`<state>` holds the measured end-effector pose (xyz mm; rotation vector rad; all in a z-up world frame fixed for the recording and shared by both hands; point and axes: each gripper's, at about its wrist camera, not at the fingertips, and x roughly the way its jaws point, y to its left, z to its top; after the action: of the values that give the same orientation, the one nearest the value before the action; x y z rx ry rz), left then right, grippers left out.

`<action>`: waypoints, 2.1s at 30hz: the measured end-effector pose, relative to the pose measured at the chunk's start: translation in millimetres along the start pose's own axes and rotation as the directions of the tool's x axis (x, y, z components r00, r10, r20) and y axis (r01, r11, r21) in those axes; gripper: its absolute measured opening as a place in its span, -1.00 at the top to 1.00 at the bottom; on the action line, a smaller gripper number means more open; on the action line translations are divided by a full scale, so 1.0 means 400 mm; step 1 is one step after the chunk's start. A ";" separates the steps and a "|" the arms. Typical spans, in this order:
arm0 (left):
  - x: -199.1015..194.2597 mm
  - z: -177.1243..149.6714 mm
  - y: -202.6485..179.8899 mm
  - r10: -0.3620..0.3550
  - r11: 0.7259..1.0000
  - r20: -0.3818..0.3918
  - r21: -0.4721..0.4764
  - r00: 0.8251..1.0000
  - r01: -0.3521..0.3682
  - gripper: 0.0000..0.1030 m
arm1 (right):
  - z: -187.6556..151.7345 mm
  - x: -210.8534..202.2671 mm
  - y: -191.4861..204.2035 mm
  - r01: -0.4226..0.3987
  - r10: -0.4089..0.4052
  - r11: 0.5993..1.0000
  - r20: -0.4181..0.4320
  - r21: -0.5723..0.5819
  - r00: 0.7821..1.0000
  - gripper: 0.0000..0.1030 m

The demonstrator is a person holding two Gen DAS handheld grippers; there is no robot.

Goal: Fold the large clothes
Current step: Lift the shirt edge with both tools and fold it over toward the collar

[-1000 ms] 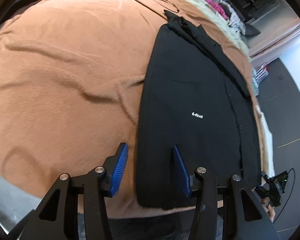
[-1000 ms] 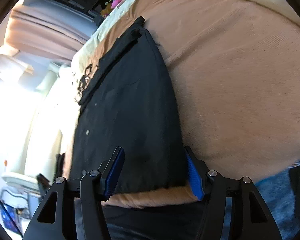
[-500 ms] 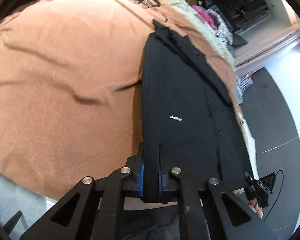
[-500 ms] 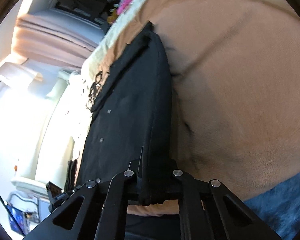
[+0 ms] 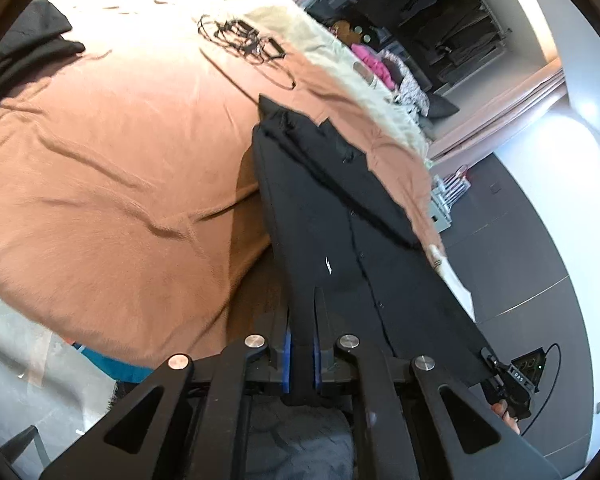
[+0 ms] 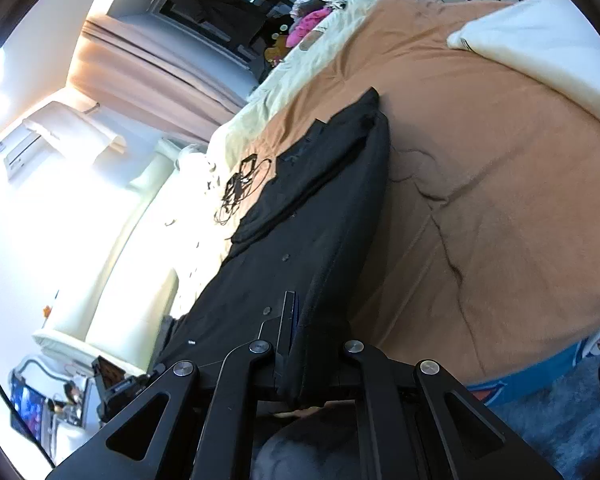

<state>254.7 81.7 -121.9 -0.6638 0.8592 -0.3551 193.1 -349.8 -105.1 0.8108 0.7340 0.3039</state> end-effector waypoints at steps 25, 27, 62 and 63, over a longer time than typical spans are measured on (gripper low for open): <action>-0.440 -0.005 -0.208 -0.164 0.983 0.273 0.131 0.948 0.133 0.81 | -0.051 -0.379 0.343 -0.152 0.200 0.940 0.132 -0.305 0.971 0.85; -0.434 -0.003 -0.216 -0.151 0.983 0.272 0.144 0.950 0.115 0.81 | -0.042 -0.380 0.351 -0.144 0.195 0.941 0.142 -0.307 0.971 0.85; 0.176 0.467 -0.156 0.099 0.992 0.111 0.071 0.989 -0.107 0.81 | 0.388 0.148 0.184 0.050 -0.039 0.991 0.087 -0.128 0.995 0.83; 0.201 0.473 -0.145 0.108 0.991 0.100 0.067 0.989 -0.116 0.81 | 0.396 0.169 0.176 0.059 -0.050 0.991 0.080 -0.124 0.996 0.84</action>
<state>451.6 69.2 -40.4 -0.5581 0.7840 -0.2498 353.7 -355.4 -11.3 0.6781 0.6575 0.2657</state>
